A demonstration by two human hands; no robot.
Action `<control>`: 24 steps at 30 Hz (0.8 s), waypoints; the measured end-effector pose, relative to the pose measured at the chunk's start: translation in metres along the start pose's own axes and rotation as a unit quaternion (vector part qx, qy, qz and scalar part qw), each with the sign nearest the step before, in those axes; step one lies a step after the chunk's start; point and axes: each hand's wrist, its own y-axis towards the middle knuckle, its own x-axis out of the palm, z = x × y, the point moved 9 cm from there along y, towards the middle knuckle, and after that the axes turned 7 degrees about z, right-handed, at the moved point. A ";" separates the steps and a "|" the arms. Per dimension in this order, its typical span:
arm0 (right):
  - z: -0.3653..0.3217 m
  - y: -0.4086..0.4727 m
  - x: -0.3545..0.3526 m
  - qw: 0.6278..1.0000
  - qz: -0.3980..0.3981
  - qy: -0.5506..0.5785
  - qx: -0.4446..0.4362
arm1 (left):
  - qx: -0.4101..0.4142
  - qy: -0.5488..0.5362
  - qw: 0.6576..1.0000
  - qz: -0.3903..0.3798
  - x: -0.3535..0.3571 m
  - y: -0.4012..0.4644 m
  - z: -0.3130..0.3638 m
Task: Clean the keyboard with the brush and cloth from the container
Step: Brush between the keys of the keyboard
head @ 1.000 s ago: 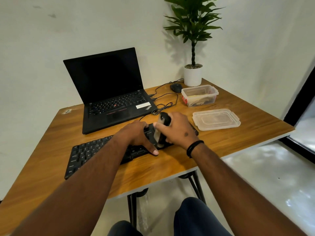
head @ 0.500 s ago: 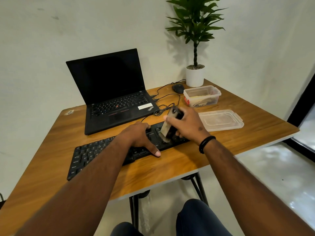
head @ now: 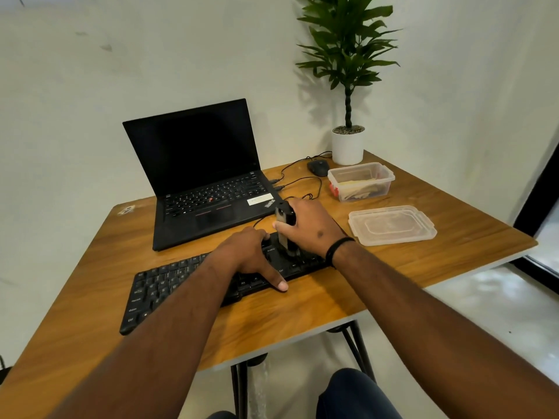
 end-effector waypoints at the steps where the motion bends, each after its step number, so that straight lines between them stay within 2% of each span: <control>1: 0.001 0.005 -0.001 1.000 0.017 -0.006 0.012 | -0.001 0.004 1.000 0.000 0.000 -0.001 0.001; 4: -0.001 0.018 -0.008 0.998 0.052 -0.033 0.010 | -0.004 0.008 1.000 -0.002 -0.002 -0.003 0.002; 7: -0.006 0.016 -0.027 0.996 0.091 -0.010 0.001 | -0.002 0.004 1.000 -0.001 -0.001 -0.003 0.003; 11: 0.001 0.007 -0.010 0.999 -0.015 -0.044 0.005 | -0.002 0.000 1.000 -0.001 -0.002 -0.002 0.002; 12: 0.005 0.007 -0.007 0.999 -0.018 -0.047 0.012 | -0.001 0.002 1.000 -0.002 -0.003 -0.002 0.002; 15: 0.016 0.017 -0.005 0.998 0.024 -0.026 0.045 | 0.001 0.011 1.000 -0.003 -0.002 -0.003 0.003; 18: 0.011 0.024 -0.005 0.998 0.047 -0.040 0.028 | -0.001 0.007 1.000 -0.002 -0.002 -0.004 0.003; 22: 0.015 0.014 -0.030 0.993 0.107 0.035 0.042 | -0.005 -0.002 1.000 -0.003 -0.003 -0.004 0.002; 24: 0.017 0.006 -0.030 0.995 0.073 0.048 0.037 | -0.005 0.000 1.000 -0.004 -0.004 -0.004 0.002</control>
